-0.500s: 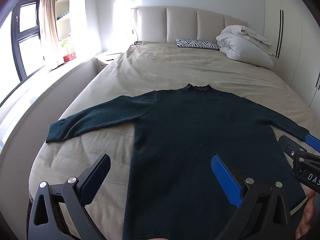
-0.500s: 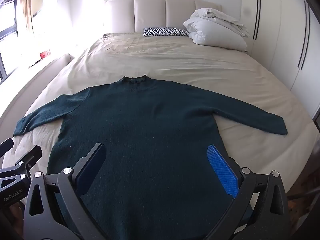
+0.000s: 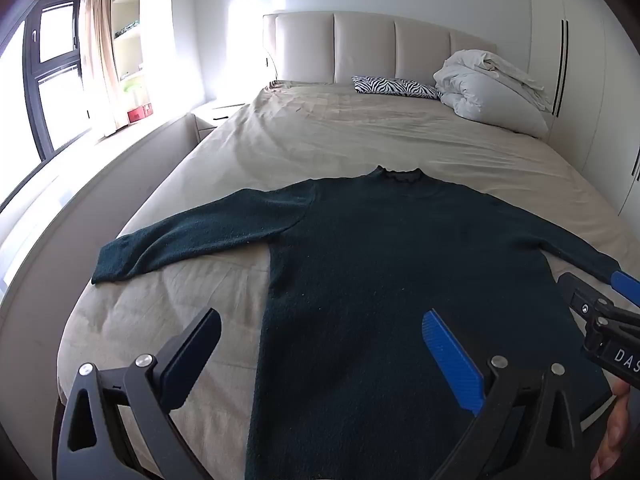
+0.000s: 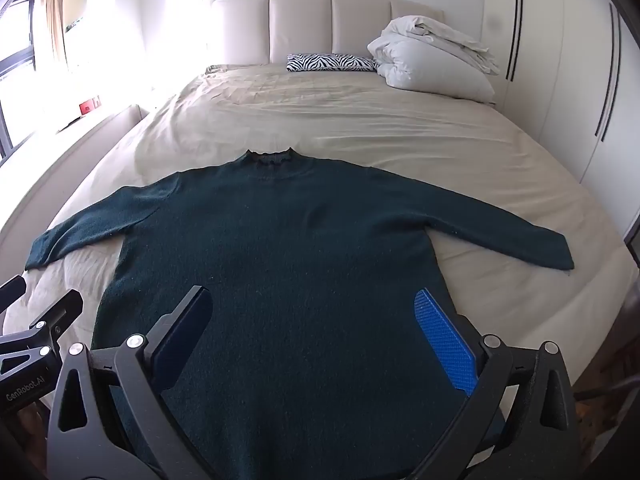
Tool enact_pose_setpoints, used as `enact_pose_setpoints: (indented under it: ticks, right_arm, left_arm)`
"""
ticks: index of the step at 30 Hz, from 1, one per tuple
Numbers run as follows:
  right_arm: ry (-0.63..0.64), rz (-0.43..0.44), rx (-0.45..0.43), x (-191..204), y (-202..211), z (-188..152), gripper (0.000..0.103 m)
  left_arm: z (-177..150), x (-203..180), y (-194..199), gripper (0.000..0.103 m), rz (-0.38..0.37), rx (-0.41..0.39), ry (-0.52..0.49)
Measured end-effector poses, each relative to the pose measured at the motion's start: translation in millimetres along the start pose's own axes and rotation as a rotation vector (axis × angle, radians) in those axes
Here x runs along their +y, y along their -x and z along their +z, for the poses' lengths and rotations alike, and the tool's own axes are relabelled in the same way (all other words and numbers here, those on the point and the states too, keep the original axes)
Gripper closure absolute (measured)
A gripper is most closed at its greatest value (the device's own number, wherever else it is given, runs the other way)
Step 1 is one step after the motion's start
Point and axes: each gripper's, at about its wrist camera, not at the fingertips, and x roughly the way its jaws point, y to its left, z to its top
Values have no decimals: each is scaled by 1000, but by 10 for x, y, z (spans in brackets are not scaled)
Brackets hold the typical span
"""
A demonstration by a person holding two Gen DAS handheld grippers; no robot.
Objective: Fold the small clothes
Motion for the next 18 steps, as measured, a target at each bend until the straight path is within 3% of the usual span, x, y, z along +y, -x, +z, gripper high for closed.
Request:
enact_pose_setpoints:
  ticks: [18]
  right_arm:
    - [4,-1,5,10,-23,-26,0]
  left_arm:
    - [-19,20,-19,0,-2,3,2]
